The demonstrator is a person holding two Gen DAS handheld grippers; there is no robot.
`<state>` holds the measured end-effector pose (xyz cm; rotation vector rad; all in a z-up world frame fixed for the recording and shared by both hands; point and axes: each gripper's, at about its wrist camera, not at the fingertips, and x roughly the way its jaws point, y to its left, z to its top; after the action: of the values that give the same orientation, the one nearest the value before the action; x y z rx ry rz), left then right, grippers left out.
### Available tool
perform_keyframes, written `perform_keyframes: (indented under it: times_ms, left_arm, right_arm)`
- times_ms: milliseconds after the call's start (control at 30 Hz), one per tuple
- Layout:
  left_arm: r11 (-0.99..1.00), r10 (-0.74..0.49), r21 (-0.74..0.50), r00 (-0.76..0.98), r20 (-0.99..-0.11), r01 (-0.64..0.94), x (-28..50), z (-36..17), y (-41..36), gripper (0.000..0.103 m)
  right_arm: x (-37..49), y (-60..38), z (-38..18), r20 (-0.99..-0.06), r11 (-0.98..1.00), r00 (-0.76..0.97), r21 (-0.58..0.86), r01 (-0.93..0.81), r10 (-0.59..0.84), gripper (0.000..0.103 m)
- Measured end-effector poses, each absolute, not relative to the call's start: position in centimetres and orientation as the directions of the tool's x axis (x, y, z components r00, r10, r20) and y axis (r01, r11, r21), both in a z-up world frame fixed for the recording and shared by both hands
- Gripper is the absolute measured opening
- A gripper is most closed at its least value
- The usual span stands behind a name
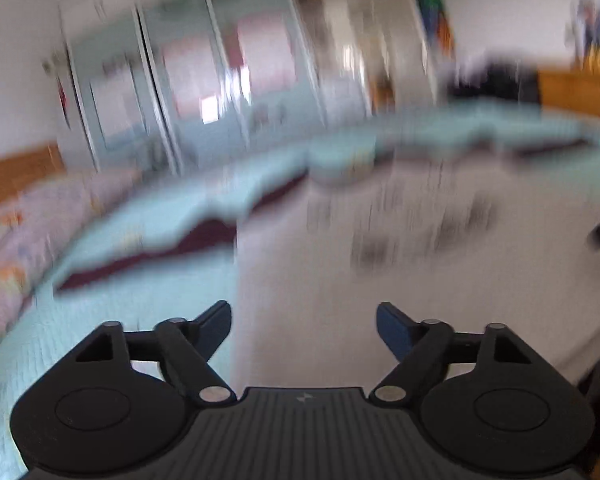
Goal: Fold clothes
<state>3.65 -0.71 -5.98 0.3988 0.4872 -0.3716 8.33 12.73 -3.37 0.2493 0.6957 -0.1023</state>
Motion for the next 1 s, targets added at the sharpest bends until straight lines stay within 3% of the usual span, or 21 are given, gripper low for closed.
perform_keyframes:
  times_ms: [33,67,133,233,400,533,667,733,767,833,867,900,1000]
  left_arm:
    - [0.872,-0.214,0.261,0.804,-0.555,0.413,4.1,-7.1,0.2,0.072]
    - [0.888,-0.187,0.24,0.786,-0.59,0.392,4.4,-8.1,1.1,0.076]
    - [0.941,-0.228,0.067,0.768,-0.599,0.332,4.3,-7.8,4.5,0.084]
    - [0.966,-0.233,-0.041,0.787,-0.572,0.256,4.1,-6.6,7.1,0.077]
    - [0.938,-0.327,-0.034,0.844,-0.426,0.346,4.6,-2.6,4.0,0.082]
    - [0.899,-0.37,0.05,0.816,-0.443,0.435,7.7,-3.1,-1.3,0.084]
    - [0.909,-0.285,0.073,0.739,-0.611,0.411,10.6,-8.0,-2.7,0.081]
    - [0.917,-0.286,0.056,0.749,-0.598,0.395,9.7,-9.0,-1.0,0.082]
    - [0.924,-0.284,0.041,0.753,-0.594,0.381,9.3,-8.9,-0.1,0.083]
    - [0.935,-0.279,0.021,0.77,-0.574,0.355,8.6,-8.3,1.6,0.083]
    - [0.939,-0.271,0.029,0.788,-0.553,0.343,8.9,-7.7,2.1,0.084]
    - [0.943,-0.262,0.036,0.805,-0.531,0.331,9.1,-7.1,2.7,0.084]
    - [0.964,-0.201,0.061,0.858,-0.473,0.26,11.6,-5.4,4.0,0.088]
  right_arm:
    - [8.2,11.7,-4.5,-0.683,0.951,0.731,0.236,0.202,0.014,0.093]
    - [7.8,10.9,-5.1,-0.699,0.937,0.714,0.274,0.217,0.039,0.088]
    - [5.6,9.4,-4.6,-0.668,0.921,0.74,0.334,0.203,0.079,0.084]
    - [3.4,8.3,-3.3,-0.609,0.896,0.786,0.401,0.189,0.107,0.08]
    - [6.1,9.0,-0.6,-0.473,0.887,0.88,0.427,0.178,0.051,0.092]
    - [11.5,9.2,0.1,-0.407,0.887,0.913,0.428,0.171,0.02,0.092]
    - [16.4,8.4,-3.1,-0.521,0.886,0.853,0.409,0.218,0.031,0.092]
    - [16.3,7.0,-5.5,-0.615,0.878,0.789,0.371,0.302,-0.011,0.085]
    - [15.3,6.1,-6.1,-0.601,0.872,0.799,0.39,0.298,-0.005,0.074]
    - [13.0,4.7,-5.5,-0.543,0.844,0.84,0.457,0.282,0.013,0.074]
    - [11.9,4.2,-5.1,-0.52,0.826,0.854,0.488,0.281,0.017,0.074]
    - [11.1,3.7,-4.4,-0.498,0.816,0.867,0.503,0.286,0.003,0.082]
    - [10.2,3.1,-1.1,-0.394,0.846,0.912,0.442,0.298,-0.115,0.09]
